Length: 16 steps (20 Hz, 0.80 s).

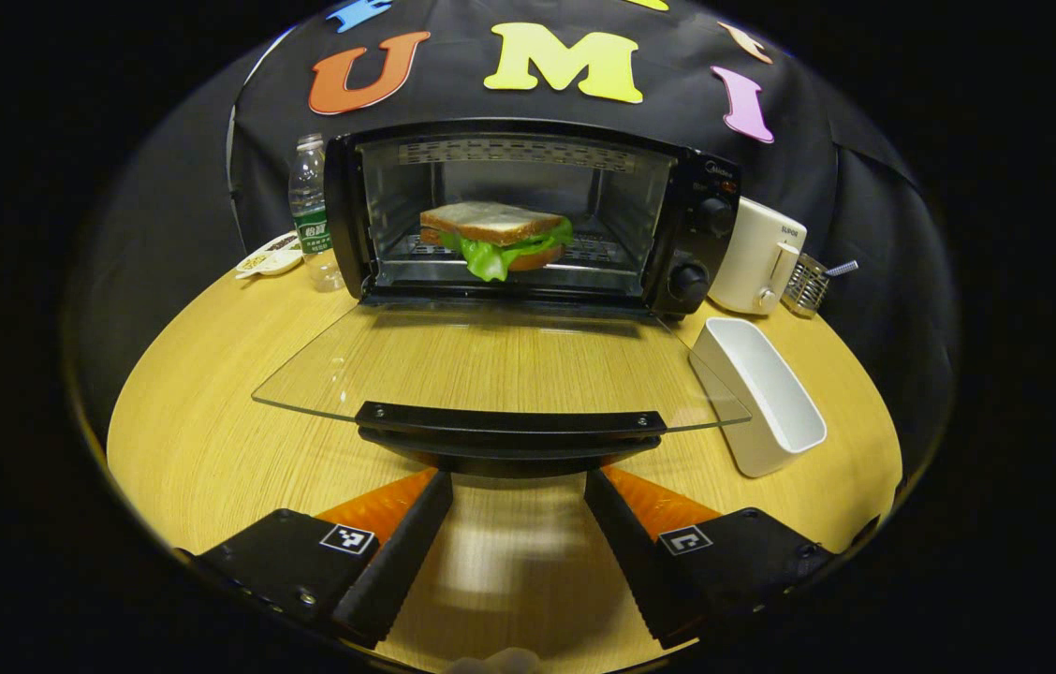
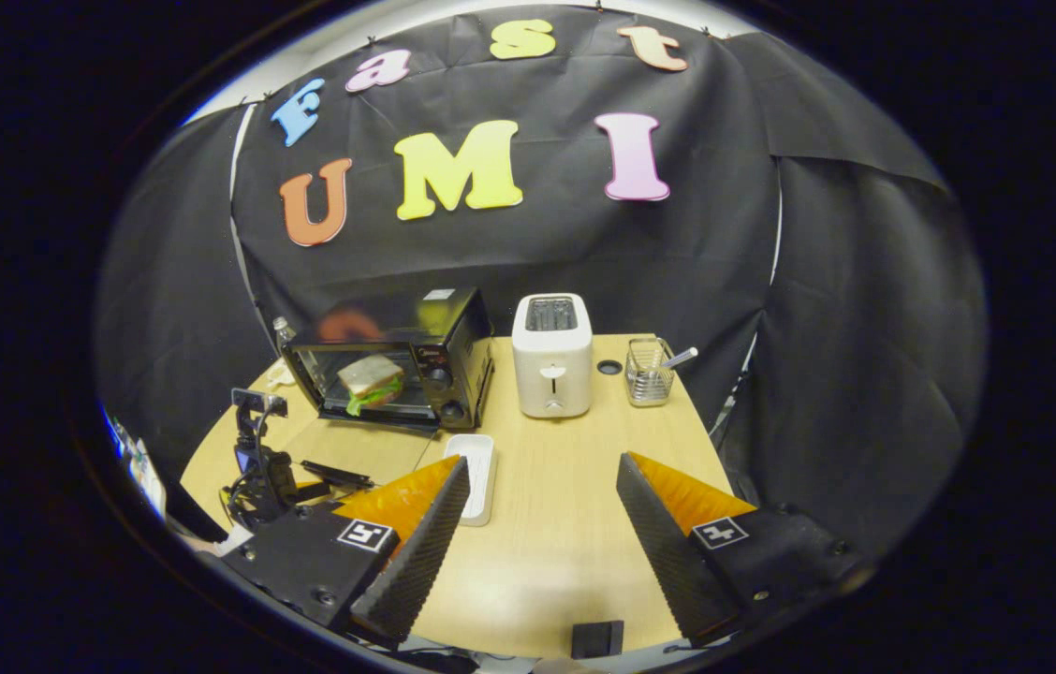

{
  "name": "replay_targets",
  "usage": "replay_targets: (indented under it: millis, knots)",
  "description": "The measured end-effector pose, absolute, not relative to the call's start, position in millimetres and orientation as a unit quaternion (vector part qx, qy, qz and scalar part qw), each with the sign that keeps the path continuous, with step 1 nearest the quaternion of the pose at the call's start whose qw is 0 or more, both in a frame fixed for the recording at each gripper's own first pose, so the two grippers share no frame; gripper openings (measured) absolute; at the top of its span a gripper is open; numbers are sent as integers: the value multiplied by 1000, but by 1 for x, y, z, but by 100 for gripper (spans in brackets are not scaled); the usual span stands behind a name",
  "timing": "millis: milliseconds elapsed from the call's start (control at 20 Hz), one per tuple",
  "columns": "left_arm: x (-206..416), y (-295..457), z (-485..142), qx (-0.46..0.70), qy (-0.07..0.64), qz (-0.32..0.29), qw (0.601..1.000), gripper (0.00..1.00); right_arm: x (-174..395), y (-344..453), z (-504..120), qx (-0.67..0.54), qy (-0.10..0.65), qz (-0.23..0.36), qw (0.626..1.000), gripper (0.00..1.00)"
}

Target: Open the electric oven with the left hand, put the food in, and close the electric oven.

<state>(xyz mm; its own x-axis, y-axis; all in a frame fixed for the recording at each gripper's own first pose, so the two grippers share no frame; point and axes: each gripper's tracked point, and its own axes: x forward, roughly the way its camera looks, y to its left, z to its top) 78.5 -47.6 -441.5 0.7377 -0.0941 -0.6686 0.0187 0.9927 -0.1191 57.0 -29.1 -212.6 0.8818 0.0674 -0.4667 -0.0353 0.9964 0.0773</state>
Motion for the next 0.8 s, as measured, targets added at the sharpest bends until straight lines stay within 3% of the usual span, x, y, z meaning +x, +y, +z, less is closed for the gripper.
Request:
replay_targets:
  millis: [100, 150, 200, 250, 400, 450, 500, 550, 600, 800]
  knots:
    - [86, -46, -427, -54, 348, -28, 935, 94, 58, -28, -211, 32, 239, 28, 970, 100]
    - [90, -44, -419, -55, 341, -27, 938, 94, 61, -27, -210, 33, 237, 31, 970, 91]
    - [94, -42, -410, -58, 333, -26, 941, 94, 61, -26, -210, 32, 238, 31, 970, 100]
    - [99, -38, -403, -59, 328, -23, 943, 94, 62, -27, -212, 30, 241, 31, 970, 91]
    - [114, -31, -382, -62, 311, -19, 948, 93, 63, -27, -212, 32, 240, 29, 970, 91]
    - [122, -28, -376, -59, 304, -19, 951, 93, 63, -29, -212, 36, 238, 27, 970, 100]
    - [129, -22, -371, -51, 300, -17, 952, 93, 63, -30, -212, 37, 237, 24, 971, 100]
    - [134, -19, -367, -50, 300, -16, 952, 93, 63, -32, -217, 35, 240, 20, 970, 91]
    - [141, -20, -361, -53, 297, -18, 953, 93, 62, -34, -217, 36, 240, 17, 970, 100]
    - [168, -17, -338, -39, 278, -25, 959, 93, 58, -44, -217, 46, 240, 0, 970, 100]
